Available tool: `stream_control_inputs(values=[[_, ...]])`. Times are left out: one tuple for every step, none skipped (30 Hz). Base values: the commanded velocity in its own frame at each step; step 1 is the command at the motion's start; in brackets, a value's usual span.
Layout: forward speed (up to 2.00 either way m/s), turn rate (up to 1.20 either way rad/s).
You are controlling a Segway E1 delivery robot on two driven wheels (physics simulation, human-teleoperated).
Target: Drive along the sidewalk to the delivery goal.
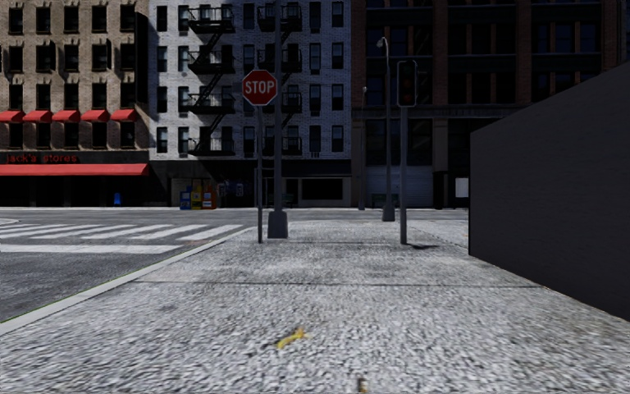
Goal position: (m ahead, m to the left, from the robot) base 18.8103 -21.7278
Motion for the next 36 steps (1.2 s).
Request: stream_control_inputs(values=[[2.0, 0.0], [2.0, 0.0], [2.0, 0.0], [2.0, 0.0], [2.0, 0.0], [2.0, 0.0], [2.0, 0.0], [2.0, 0.0], [2.0, 0.0], [2.0, 0.0], [2.0, 0.0], [2.0, 0.0], [2.0, 0.0], [2.0, 0.0], [2.0, 0.0], [2.0, 0.0], [2.0, 0.0], [2.0, 0.0], [2.0, 0.0], [2.0, 0.0], [2.0, 0.0], [2.0, 0.0], [2.0, 0.0], [2.0, 0.0], [2.0, -0.01], [2.0, -0.01], [2.0, -0.05], [2.0, -0.27], [2.0, -0.69], [2.0, -0.69], [2.0, -0.95], [2.0, -1.02], [2.0, -1.02], [2.0, -0.16], [2.0, -0.16], [2.0, -0.04]])
